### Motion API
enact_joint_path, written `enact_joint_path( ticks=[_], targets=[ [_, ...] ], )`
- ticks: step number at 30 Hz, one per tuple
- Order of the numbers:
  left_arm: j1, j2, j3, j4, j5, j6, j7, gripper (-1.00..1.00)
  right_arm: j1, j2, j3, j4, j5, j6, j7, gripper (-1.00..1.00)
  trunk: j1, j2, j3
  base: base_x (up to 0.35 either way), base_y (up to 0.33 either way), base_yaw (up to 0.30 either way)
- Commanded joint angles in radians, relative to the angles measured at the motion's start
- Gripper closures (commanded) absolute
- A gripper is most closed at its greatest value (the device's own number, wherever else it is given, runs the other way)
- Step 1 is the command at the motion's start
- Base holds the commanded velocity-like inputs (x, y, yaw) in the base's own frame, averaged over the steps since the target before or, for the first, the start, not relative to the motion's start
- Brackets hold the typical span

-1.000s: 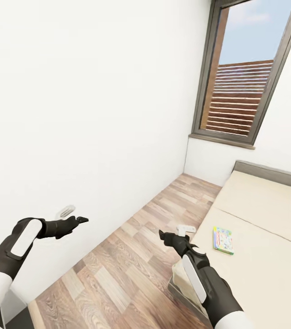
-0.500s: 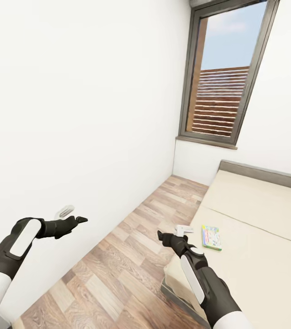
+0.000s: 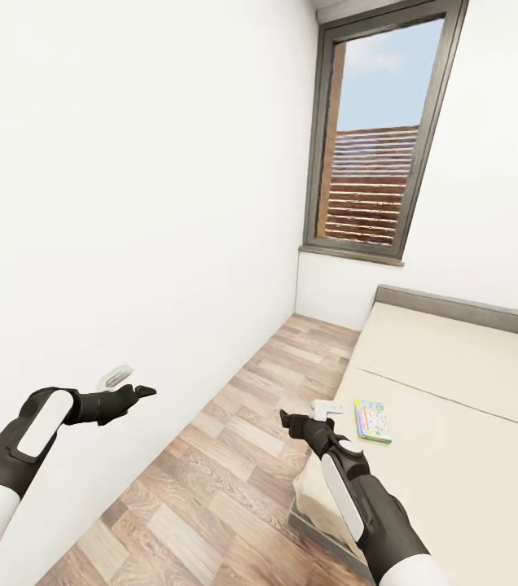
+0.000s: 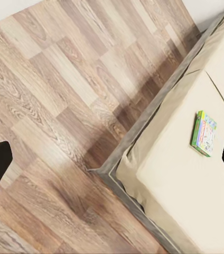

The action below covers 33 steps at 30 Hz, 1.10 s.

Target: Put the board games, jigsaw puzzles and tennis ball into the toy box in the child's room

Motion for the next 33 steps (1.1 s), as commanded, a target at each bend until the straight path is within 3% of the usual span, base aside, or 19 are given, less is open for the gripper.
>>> enact_joint_path(
  ticks=[1, 14, 33],
  targets=[
    [-0.001, 0.001, -0.002, -0.001, 0.003, 0.002, 0.002, -1.00, -0.001, 0.000, 0.002, -0.002, -0.010, 0.004, -0.009, -1.00, 0.001, -0.002, -0.002, 0.007, 0.014, -0.009],
    [-0.001, 0.001, -0.003, -0.001, 0.003, 0.002, 0.002, -1.00, -0.001, -0.001, 0.003, -0.004, -0.011, 0.001, -0.009, -1.00, 0.001, -0.002, -0.002, 0.001, 0.003, -0.031],
    [-0.001, 0.000, -0.003, -0.001, 0.003, 0.002, 0.001, -1.00, -0.001, 0.000, 0.002, -0.001, -0.012, 0.003, -0.009, -1.00, 0.001, -0.002, -0.002, 0.067, 0.058, -0.266]
  ],
)
